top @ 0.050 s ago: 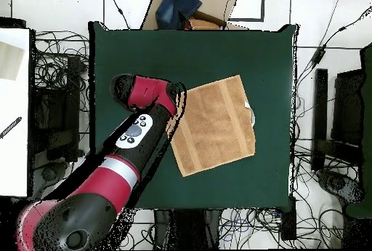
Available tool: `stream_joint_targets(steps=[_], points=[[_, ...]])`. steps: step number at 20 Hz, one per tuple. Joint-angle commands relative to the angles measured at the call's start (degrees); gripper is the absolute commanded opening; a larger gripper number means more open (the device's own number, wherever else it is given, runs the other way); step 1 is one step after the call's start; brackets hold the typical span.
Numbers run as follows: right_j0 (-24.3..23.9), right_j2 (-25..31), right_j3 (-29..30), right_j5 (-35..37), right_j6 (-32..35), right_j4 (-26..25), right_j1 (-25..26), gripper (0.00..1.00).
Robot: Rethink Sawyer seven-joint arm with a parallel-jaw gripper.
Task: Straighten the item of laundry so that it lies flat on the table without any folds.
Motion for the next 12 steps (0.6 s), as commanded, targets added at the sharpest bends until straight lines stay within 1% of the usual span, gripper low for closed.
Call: stream_joint_targets(steps=[1,5,12], points=[[-0.7,3.0,-0.7,3.7,16.6,2.4,1.4,1.0],[-0.7,3.2,0.5,3.3,15.9,2.3,0.6,1.0],[-0.7,2.9,1.3,5.2,15.1,2.0,-1.1,1.0]])
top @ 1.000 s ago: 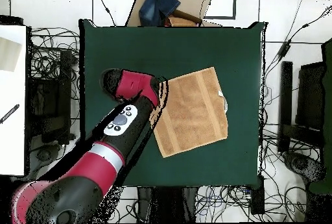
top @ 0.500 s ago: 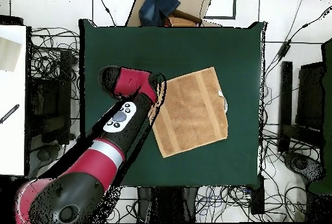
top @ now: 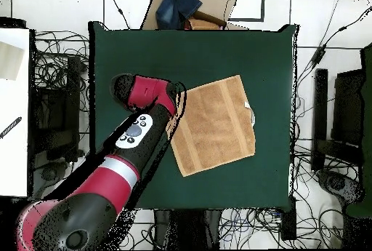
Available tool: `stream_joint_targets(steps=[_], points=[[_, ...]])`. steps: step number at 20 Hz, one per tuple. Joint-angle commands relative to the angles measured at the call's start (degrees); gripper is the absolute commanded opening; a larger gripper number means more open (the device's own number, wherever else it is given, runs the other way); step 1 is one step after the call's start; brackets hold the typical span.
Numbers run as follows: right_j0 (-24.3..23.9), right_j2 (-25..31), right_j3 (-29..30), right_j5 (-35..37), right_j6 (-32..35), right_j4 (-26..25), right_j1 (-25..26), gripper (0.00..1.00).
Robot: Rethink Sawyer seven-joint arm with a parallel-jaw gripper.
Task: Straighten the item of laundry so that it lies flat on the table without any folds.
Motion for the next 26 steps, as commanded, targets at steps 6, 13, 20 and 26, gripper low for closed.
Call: stream_joint_targets(steps=[6,13,20,26], points=[[-0.9,2.8,0.0,6.8,15.7,2.2,-1.5,1.0],[-1.5,2.7,-0.9,7.3,15.6,2.0,-1.4,1.0],[-1.7,2.5,-3.2,7.5,17.2,2.2,0.7,1.0],[-2.6,1.7,-7.2,10.2,18.3,2.2,2.4,1.0]])
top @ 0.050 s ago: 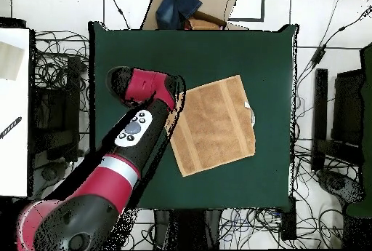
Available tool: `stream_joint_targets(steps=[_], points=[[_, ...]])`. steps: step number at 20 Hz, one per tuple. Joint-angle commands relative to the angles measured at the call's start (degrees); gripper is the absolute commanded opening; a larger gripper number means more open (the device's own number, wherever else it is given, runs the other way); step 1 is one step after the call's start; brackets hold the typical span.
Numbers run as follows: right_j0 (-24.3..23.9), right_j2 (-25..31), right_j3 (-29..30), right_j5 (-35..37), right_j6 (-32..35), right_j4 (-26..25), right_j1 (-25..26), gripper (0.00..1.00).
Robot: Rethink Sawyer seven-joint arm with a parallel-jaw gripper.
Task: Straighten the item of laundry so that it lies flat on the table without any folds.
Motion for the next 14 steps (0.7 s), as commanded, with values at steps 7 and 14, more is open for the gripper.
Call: stream_joint_targets(steps=[7,14], points=[[-2.8,1.4,-7.0,5.5,19.1,2.2,6.1,1.0],[-3.8,1.4,-7.0,4.1,17.6,1.8,6.7,1.0]])
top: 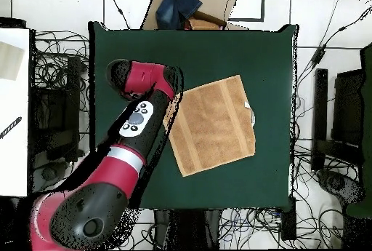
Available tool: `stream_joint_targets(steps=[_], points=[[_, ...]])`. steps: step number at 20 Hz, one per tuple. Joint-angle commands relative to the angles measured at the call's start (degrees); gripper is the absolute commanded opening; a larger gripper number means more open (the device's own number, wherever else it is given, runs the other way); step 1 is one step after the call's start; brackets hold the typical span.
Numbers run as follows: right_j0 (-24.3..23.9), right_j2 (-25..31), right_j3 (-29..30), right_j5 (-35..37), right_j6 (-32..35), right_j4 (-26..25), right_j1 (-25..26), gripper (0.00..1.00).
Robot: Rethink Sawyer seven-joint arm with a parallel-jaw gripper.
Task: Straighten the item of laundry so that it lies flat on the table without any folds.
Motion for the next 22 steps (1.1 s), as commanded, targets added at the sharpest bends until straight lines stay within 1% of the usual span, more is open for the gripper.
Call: stream_joint_targets(steps=[1,3,12,22], points=[[-2.2,1.6,0.5,1.6,17.3,1.6,2.6,1.0],[-2.1,1.8,1.5,0.9,16.8,1.5,2.0,1.0],[-2.2,2.0,2.3,0.8,15.9,1.3,1.3,1.0],[-1.8,1.3,3.7,3.9,15.3,0.9,-1.8,1.0]])
